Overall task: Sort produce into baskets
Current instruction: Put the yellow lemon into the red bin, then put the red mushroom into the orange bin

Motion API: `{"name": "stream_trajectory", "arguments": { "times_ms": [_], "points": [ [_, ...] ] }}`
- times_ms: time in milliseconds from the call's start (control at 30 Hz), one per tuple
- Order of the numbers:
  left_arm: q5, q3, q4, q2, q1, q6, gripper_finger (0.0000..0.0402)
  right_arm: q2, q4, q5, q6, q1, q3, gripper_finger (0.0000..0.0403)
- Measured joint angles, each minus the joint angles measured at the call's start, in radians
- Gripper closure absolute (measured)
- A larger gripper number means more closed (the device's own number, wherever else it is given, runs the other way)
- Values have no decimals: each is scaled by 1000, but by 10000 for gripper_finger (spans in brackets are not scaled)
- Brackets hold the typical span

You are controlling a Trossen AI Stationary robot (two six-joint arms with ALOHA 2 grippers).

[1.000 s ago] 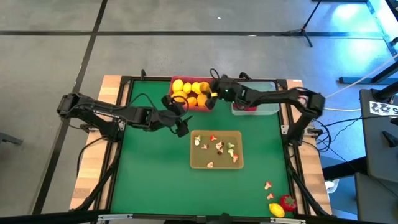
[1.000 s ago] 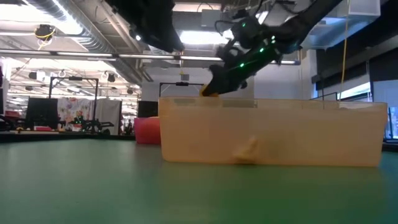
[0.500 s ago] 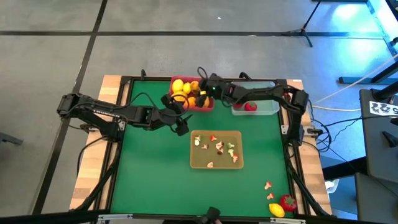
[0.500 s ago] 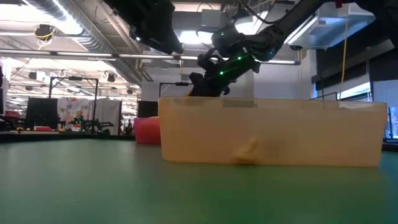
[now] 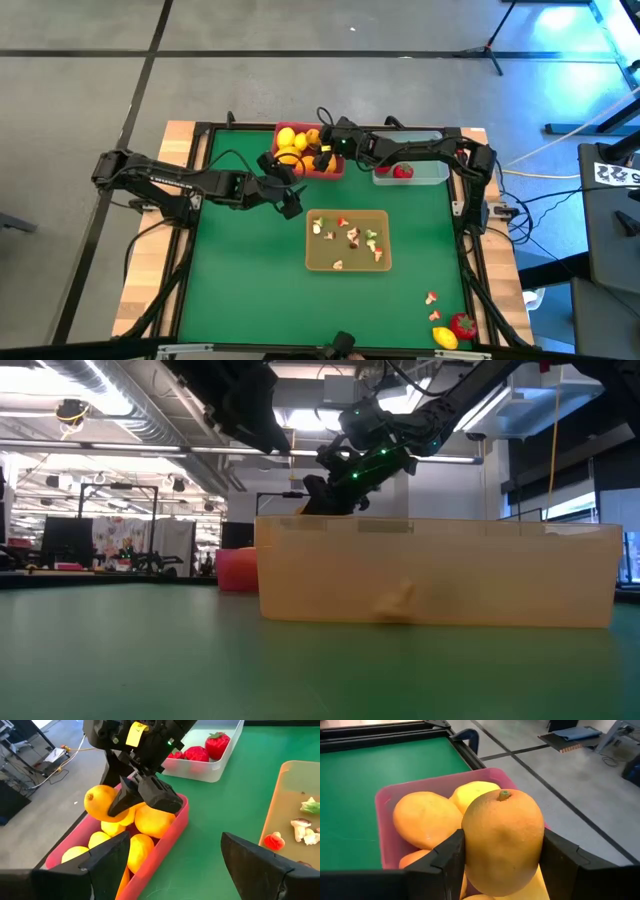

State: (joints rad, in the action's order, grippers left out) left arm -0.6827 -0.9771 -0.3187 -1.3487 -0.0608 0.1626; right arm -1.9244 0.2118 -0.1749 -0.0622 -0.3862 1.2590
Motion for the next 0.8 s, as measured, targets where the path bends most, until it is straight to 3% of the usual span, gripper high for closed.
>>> {"name": "stream_trajectory", "arguments": {
  "times_ms": [133, 400, 667, 800],
  "points": [
    [0, 0, 0, 0, 0, 22, 93, 7, -11, -51, 4, 0, 0, 205],
    [0, 0, -9, 0, 0, 38, 93, 8, -22, -6, 14, 1, 2, 195],
    [0, 0, -13, 0, 0, 39, 93, 9, -44, 45, 7, 1, 2, 88],
    [0, 0, -14, 0, 0, 52, 93, 51, -128, 48, -22, 9, 0, 53]
  ]
}}
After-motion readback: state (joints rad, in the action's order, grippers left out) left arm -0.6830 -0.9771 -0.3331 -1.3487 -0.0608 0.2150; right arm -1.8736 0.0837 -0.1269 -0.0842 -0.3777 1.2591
